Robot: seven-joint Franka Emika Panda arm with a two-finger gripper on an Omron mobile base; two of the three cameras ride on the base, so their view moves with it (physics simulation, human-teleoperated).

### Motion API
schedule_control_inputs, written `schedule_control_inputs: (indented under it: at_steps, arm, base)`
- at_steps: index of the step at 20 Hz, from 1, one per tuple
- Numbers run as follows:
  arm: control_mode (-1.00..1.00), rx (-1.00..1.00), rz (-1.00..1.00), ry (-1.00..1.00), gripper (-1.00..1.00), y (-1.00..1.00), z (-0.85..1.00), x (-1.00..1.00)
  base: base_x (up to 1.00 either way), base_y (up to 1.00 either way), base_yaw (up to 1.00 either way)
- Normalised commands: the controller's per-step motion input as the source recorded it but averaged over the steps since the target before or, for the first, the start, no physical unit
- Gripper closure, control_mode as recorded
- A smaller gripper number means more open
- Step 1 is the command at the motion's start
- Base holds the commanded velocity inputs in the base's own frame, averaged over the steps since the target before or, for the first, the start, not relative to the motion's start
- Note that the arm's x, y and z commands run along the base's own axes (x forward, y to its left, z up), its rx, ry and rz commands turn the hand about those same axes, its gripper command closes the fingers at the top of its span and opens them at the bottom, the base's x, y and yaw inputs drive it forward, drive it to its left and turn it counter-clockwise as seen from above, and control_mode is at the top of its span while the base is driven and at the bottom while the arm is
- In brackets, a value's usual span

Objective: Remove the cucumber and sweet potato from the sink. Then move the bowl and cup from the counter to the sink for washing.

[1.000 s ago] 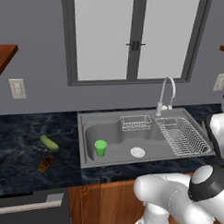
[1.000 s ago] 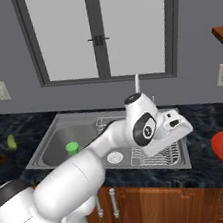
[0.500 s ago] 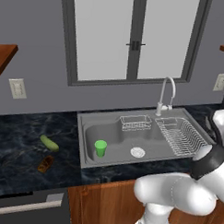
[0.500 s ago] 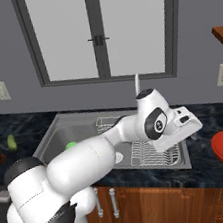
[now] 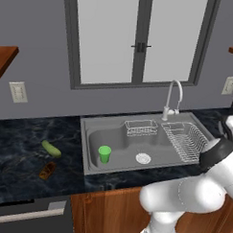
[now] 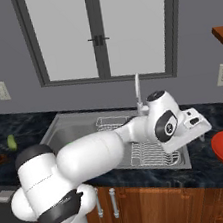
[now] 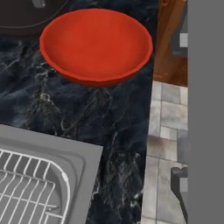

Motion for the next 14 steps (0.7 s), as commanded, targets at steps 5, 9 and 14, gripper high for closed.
schedule_control_inputs:
  at_steps: [5, 9, 14]
  arm:
    - [-1.0, 0.03, 0.02, -0.1, -1.0, -0.17, -0.12, 0.09]
    - [-1.0, 0.02, 0.03, -0.12, -1.0, -0.17, -0.09, 0.13]
    - [-1.0, 0.0, 0.05, -0.08, -1.0, -0.16, -0.1, 0.16]
  base:
    - [0.0, 0.0, 0.0]
    - [0.0, 0.0, 0.0]
    - [0.0, 0.0, 0.0]
